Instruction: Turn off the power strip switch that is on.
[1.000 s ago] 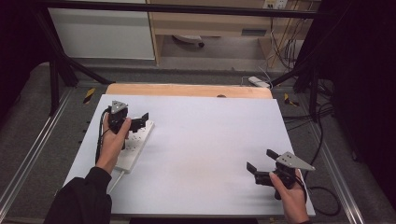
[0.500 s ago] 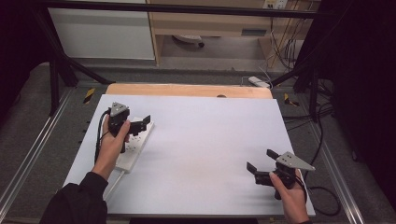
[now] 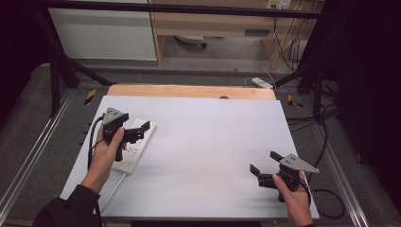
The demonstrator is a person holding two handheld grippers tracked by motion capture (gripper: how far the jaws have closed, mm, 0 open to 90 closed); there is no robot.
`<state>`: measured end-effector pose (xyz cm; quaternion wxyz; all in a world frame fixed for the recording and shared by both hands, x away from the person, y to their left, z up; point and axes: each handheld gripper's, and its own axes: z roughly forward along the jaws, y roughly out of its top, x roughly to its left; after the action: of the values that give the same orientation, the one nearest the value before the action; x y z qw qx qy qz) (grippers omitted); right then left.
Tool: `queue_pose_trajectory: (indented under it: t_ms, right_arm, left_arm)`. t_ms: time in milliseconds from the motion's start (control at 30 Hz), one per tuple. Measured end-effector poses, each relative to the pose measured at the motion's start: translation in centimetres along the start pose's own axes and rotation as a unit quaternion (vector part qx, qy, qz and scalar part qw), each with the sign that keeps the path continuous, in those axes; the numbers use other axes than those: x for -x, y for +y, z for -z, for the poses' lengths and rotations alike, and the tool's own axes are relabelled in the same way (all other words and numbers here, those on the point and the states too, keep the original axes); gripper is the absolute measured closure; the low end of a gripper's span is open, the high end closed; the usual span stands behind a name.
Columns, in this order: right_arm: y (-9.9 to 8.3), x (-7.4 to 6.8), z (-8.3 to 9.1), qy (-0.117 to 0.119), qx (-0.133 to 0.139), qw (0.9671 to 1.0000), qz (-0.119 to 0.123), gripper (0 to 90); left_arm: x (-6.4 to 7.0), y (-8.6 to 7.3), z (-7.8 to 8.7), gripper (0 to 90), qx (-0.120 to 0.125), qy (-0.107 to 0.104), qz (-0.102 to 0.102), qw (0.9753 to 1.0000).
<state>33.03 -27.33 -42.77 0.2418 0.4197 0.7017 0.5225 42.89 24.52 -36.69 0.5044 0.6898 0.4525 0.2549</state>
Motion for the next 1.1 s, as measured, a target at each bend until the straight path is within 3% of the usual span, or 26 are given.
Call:
queue_pose_trajectory:
  t_ms: [500,1100]
  right_arm:
    - [0.0,0.0,-0.1,-0.001,-0.001,1.0,0.0,1.7]
    - [0.0,0.1,0.0,-0.003,-0.001,1.0,-0.001,1.7]
  left_arm:
    - [0.2,-1.4,5.2,5.9,0.019,0.002,-0.007,0.9998]
    - [0.3,-4.2,9.3,5.5,0.021,0.001,-0.004,0.9998]
